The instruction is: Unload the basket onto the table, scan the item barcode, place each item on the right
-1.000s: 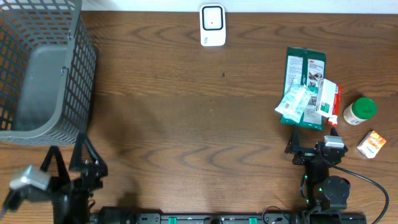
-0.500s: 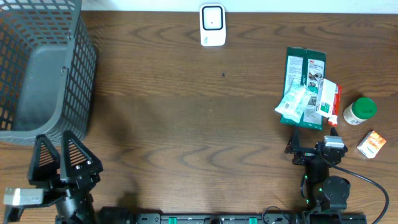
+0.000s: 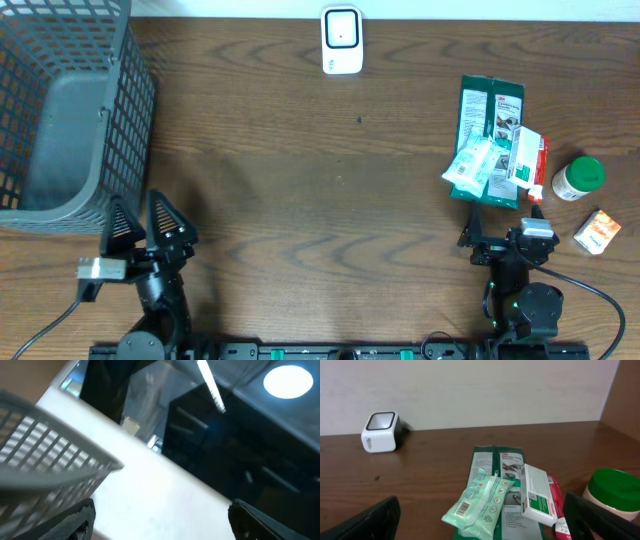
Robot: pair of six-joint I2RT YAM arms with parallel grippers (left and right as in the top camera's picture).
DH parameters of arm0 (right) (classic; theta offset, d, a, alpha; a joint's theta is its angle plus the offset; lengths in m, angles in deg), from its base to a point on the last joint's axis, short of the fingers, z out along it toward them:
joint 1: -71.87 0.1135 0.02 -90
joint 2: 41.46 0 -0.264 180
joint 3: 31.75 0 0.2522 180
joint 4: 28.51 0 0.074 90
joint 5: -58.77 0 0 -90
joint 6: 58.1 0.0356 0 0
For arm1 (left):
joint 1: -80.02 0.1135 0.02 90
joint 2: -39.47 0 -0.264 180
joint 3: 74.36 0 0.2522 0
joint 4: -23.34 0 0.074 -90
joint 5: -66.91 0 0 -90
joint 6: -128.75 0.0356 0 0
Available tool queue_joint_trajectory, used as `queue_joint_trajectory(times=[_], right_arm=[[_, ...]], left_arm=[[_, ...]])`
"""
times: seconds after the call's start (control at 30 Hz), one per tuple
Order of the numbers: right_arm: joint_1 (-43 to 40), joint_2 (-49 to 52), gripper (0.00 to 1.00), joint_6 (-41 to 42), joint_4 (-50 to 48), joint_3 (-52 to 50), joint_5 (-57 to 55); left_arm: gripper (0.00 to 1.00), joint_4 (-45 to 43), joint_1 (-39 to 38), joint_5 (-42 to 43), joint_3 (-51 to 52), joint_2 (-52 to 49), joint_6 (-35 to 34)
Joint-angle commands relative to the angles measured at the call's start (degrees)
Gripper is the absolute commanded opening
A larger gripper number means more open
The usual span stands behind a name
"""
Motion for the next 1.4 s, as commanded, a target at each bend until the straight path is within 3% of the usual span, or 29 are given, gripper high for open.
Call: queue_joint_trajectory(times=[0.0,0.13,0.5,0.63,1.37], right_arm=[[-0.2,-0.4,0.99,0.8,0.2,0.0,0.1],[-0.2,-0.4,0.99,0.8,0.2,0.0,0.1],[-0.2,-0.4,0.99,0.8,0.2,0.0,0.1],[-0.2,-0.4,0.99,0.8,0.2,0.0,0.1],[-0.2,-0.4,0.99,0.8,0.2,0.0,0.1]], left_arm=[[0.86,3.4,0.3,-0.2,1.0,0.5,0.5],[0.86,11.1,0.5,-0.3,1.0,0.5,1.3],[0.86,34.2,0.5,-0.3,1.0,0.5,11.5],[0.86,34.3,0.4,-0.1,1.0,0.5,15.4],[0.86,34.2,0.5,-0.1,1.0,0.3,15.4]])
